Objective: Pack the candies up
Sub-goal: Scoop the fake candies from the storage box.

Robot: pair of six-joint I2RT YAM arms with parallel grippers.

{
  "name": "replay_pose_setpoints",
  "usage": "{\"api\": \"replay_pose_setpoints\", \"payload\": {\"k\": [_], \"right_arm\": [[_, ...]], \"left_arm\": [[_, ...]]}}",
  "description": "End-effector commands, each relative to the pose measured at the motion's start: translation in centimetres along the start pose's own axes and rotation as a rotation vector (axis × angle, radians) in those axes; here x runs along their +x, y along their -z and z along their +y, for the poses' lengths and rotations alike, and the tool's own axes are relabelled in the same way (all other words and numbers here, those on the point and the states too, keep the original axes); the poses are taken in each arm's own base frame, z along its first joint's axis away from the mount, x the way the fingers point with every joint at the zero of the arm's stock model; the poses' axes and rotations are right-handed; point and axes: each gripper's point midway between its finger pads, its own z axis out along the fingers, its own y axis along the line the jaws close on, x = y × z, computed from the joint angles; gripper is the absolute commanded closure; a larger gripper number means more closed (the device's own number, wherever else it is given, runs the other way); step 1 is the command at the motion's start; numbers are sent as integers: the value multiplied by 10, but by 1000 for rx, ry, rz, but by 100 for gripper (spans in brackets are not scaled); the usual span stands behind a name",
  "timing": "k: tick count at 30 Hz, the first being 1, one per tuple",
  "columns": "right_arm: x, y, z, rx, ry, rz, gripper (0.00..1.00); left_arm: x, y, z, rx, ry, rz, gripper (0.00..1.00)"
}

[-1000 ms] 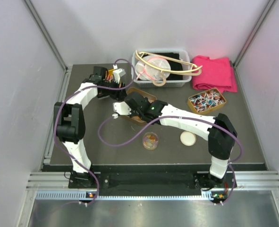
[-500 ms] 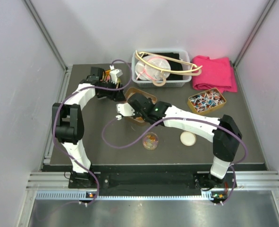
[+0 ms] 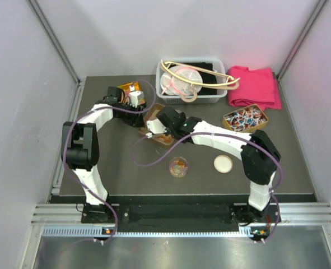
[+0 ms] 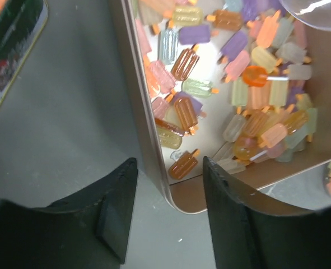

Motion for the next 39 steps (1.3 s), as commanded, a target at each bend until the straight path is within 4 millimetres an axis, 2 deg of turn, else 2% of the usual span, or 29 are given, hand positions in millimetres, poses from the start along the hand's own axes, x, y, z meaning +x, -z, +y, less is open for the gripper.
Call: {"api": "replay_pose_setpoints", "payload": {"k": [1, 11, 19, 24, 31, 33, 39], "right_arm": [[-7, -11, -23, 61, 21, 14, 100], [-10, -41, -19, 50, 89, 58, 100], [-4, -64, -10, 68, 213, 156, 100], [-13, -73, 4, 47, 268, 145, 100], [-32, -78, 19, 6, 310, 69, 100], [-34, -80, 29, -35, 318, 42, 100], [-33, -63, 53, -122, 341, -53, 100]], "left_arm": [[-15, 7, 2, -53, -83, -55, 48], [-15, 0, 1, -59, -89, -52, 65], [-17, 0, -5, -43, -93, -59, 69], [-17, -1, -8, -37, -95, -57, 70], [-19, -2, -11, -28, -94, -60, 71], [-21, -1, -12, -32, -96, -64, 71], [-20, -1, -10, -40, -98, -59, 72]]}}
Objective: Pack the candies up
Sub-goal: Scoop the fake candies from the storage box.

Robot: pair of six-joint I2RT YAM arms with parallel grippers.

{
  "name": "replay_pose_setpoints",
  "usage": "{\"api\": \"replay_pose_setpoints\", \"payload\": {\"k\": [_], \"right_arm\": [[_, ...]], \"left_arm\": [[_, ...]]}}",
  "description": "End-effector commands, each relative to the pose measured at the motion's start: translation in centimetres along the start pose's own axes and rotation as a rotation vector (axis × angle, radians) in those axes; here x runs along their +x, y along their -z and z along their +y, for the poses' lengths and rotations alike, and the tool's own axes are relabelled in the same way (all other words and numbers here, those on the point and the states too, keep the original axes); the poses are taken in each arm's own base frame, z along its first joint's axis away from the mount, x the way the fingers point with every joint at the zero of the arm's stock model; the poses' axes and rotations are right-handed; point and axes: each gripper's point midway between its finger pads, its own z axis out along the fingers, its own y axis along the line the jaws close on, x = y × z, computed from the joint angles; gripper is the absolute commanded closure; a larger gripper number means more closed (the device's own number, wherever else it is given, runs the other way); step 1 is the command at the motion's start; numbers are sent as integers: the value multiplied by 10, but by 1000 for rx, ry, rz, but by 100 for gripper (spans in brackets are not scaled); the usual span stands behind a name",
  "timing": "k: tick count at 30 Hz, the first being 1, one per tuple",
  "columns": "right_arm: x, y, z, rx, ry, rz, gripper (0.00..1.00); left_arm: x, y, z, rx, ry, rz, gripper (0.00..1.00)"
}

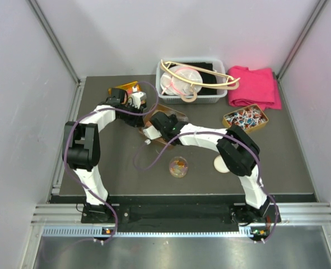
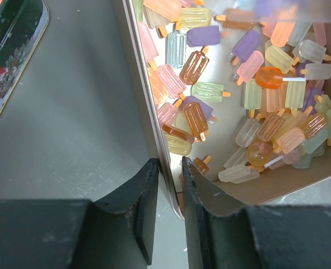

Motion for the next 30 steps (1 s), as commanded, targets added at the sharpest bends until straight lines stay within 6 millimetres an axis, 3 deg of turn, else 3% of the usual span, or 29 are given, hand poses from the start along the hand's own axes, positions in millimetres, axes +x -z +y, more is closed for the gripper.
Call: {"api": "replay_pose_setpoints", "payload": {"k": [1, 8, 12, 17, 27, 30], "right_arm": [[-18, 19, 34, -135, 69, -160, 100], [-25, 33, 56, -235, 95, -251, 100], [-32, 28, 67, -263, 107, -274, 100], [-42, 24, 72, -276, 125, -308, 100], [-65, 11, 99, -339, 143, -368, 100], [-73, 11, 107, -356, 134, -392, 100]], "left_arm": [[-24, 10, -8, 0, -57, -71, 72], [-28, 10, -7, -3, -54, -70, 74], [-31, 9, -8, 2, -51, -69, 84], [-31, 8, -10, 11, -57, -62, 86], [-35, 6, -14, 23, -69, -57, 100], [-35, 5, -14, 25, -72, -56, 100]]}}
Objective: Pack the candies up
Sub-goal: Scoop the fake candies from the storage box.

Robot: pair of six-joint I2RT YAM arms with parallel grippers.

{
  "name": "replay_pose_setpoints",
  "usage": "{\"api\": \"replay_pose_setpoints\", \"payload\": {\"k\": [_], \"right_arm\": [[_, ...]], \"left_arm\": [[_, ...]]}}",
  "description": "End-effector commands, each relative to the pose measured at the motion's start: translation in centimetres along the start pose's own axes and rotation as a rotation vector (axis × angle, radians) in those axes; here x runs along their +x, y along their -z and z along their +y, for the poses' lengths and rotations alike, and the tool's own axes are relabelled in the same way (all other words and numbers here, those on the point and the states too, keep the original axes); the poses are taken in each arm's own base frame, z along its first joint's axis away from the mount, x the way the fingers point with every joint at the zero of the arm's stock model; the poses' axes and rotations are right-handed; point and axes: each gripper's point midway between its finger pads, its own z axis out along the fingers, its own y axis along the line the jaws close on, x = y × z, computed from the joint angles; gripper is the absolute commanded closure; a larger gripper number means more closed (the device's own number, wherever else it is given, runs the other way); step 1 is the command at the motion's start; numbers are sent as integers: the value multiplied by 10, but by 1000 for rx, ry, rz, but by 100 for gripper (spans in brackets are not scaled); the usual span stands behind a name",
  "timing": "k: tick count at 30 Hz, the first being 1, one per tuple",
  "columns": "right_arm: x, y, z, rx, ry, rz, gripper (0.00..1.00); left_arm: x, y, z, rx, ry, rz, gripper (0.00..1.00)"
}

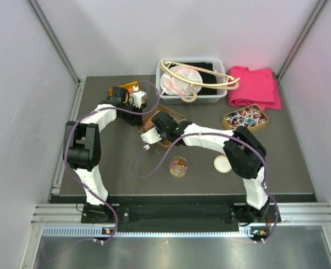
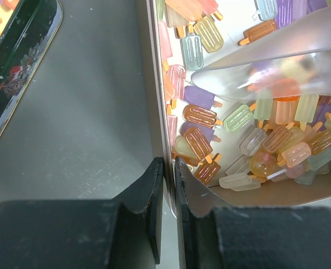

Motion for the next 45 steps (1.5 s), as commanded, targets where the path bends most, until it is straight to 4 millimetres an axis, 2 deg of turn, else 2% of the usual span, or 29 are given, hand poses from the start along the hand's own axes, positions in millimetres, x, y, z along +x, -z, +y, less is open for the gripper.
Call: {"api": "replay_pose_setpoints", "payload": {"k": [1, 5, 11, 15, 16, 18, 22, 29, 34, 39, 45], "right_arm": [[-39, -23, 94, -300, 89, -143, 100], [-45, -28, 102, -313, 92, -154, 100], [-58, -28, 125, -389, 118, -181, 100], [-63, -18, 130, -442, 119, -199, 100], [-58, -12, 137, -485, 124, -185, 100], [-54, -7, 137, -506, 127, -164, 100], [-40, 18, 142, -583, 111, -133, 100], [-20, 34, 127, -573, 48, -92, 100], [-10, 25, 128, -577, 28, -28, 100], [4, 24, 106, -524, -1, 14, 100], [35, 25, 79, -437, 5, 118, 100]], "left_arm": [[-34, 6, -18, 74, -63, -81, 100], [-40, 7, -22, 91, -65, -92, 100], [-49, 10, -36, 129, -105, -108, 100], [-55, 14, -40, 133, -144, -111, 100], [-55, 16, -40, 132, -155, -113, 100], [-56, 17, -41, 131, -166, -115, 100], [-56, 18, -44, 147, -185, -120, 100], [-63, 19, -47, 161, -223, -122, 100], [-64, 19, -47, 163, -231, -123, 100], [-61, 19, -48, 167, -225, -118, 100], [-63, 16, -42, 139, -220, -116, 100]]}}
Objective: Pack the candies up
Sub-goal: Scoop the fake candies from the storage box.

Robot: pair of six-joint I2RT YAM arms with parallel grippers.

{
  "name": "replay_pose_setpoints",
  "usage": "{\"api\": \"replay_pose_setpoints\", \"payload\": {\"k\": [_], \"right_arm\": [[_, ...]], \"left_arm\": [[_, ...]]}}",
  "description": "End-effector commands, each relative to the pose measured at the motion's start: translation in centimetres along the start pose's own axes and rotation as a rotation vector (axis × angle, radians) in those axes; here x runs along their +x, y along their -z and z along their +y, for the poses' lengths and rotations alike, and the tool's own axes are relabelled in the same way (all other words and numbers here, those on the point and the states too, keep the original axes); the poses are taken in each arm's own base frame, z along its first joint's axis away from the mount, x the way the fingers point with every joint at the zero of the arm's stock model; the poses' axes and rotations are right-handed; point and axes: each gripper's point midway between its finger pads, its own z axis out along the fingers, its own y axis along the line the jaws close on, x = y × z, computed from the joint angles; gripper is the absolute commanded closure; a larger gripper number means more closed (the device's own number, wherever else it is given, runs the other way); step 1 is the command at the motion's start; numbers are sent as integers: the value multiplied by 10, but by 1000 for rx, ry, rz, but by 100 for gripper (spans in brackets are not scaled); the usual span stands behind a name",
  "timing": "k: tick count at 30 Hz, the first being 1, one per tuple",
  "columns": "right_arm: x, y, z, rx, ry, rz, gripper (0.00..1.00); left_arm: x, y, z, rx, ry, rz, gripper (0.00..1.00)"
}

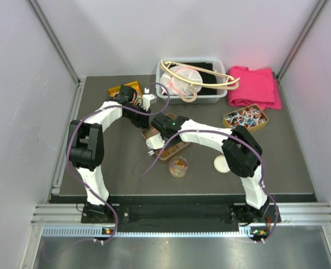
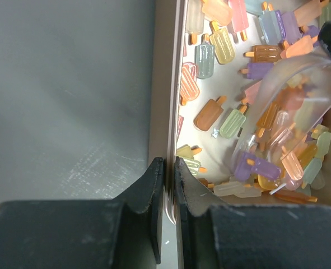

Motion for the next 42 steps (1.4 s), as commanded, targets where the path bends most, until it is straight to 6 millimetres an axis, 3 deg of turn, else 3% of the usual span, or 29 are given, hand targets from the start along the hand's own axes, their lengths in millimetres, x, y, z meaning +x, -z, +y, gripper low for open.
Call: {"api": "replay_pose_setpoints", "payload": {"k": [1, 11, 19, 24, 29, 32, 34, 35, 42], "right_arm": [[30, 8, 7, -56, 27, 86, 100], [59, 38, -34, 101, -41, 182, 100], [71, 71, -98, 339, -40, 229, 100], [81, 85, -124, 410, -6, 262, 100], [89, 96, -126, 430, 56, 273, 100], [91, 86, -112, 386, 96, 274, 100], [96, 88, -114, 412, 123, 296, 100], [99, 79, -106, 393, 145, 309, 100], [111, 71, -110, 393, 226, 384, 100]], "left_arm": [[-62, 21, 7, -26, -96, -179, 100], [-61, 22, 21, -99, -56, -153, 100], [-60, 25, 27, -153, -68, -166, 100], [-69, 33, 32, -191, -95, -190, 100], [-85, 44, 34, -217, -122, -220, 100], [-97, 50, 34, -217, -129, -241, 100], [-101, 51, 34, -223, -133, -245, 100], [-106, 54, 36, -237, -137, -251, 100], [-127, 67, 35, -272, -165, -284, 100]]}}
